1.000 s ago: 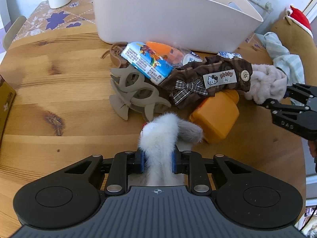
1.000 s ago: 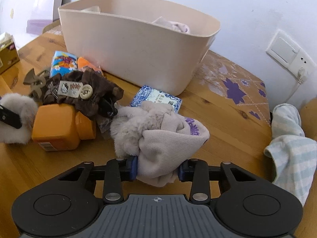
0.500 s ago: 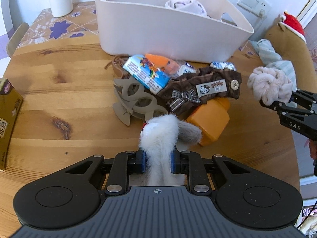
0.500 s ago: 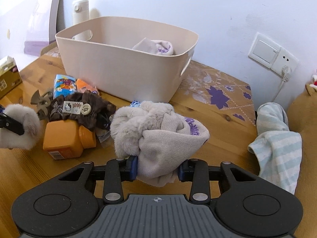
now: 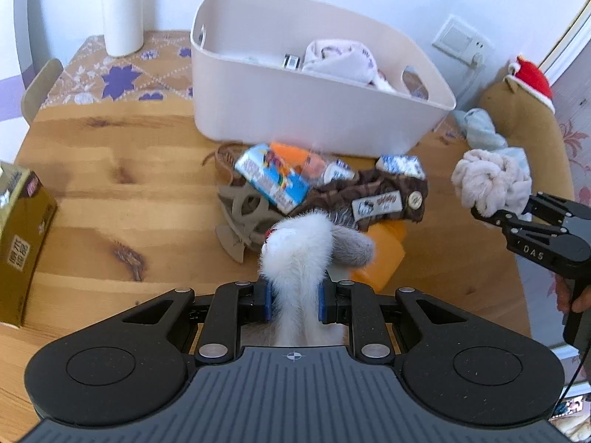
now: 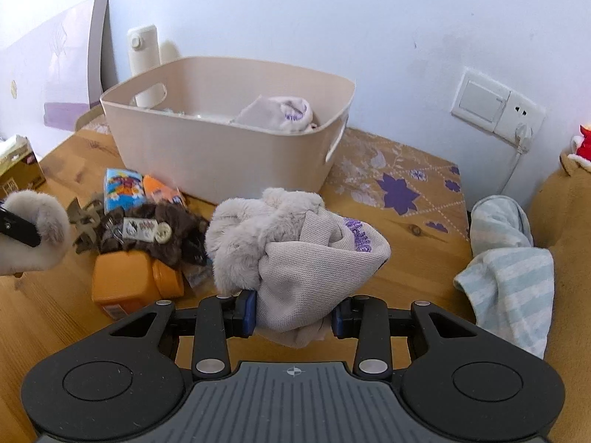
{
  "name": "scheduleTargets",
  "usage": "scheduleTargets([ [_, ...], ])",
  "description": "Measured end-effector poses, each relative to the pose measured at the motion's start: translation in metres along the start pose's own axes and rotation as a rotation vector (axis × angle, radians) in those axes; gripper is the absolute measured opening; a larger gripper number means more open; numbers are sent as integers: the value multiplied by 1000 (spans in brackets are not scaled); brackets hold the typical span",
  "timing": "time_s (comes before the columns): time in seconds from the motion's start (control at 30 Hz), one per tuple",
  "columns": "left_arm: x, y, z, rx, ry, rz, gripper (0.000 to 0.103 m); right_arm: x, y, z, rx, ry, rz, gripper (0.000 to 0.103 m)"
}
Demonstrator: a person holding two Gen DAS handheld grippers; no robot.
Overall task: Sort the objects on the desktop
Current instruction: 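Carry the white plush and pink-white cloth over the cream basket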
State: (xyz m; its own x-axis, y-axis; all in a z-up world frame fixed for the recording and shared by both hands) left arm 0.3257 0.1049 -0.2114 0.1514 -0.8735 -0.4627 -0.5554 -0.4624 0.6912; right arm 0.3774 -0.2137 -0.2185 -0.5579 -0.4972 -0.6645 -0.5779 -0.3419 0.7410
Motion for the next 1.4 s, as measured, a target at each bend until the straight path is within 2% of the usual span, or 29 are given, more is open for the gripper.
scheduleTargets([
  [0.37, -42, 23, -6, 1, -49, -70, 21, -34, 14, 10, -26, 14, -52, 35],
  [0.87, -121, 49, -26, 25, -140, -214, 21, -96, 23, 14, -20, 28, -127, 35],
  [1.17, -167, 36, -39, 27, -165, -279, 21, -128, 16, 10, -9, 38, -150, 36],
  [1.4, -192, 11, -44, -6, -182, -295, 21, -154, -1, 5, 9, 34, -163, 36],
])
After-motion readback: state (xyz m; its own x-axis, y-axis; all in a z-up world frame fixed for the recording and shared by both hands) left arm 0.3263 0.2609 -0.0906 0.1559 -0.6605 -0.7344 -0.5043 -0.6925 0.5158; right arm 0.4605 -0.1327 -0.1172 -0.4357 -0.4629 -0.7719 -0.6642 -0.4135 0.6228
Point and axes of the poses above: each gripper's, at about its wrist camera, not at the fingertips, and y roughly against the way its jaws point, z to its left, x to its underside, the point moved 10 cm from there along -y, roughly the way its jaws point, and after that the axes turned 3 degrees about y, right-handed, at the moved point
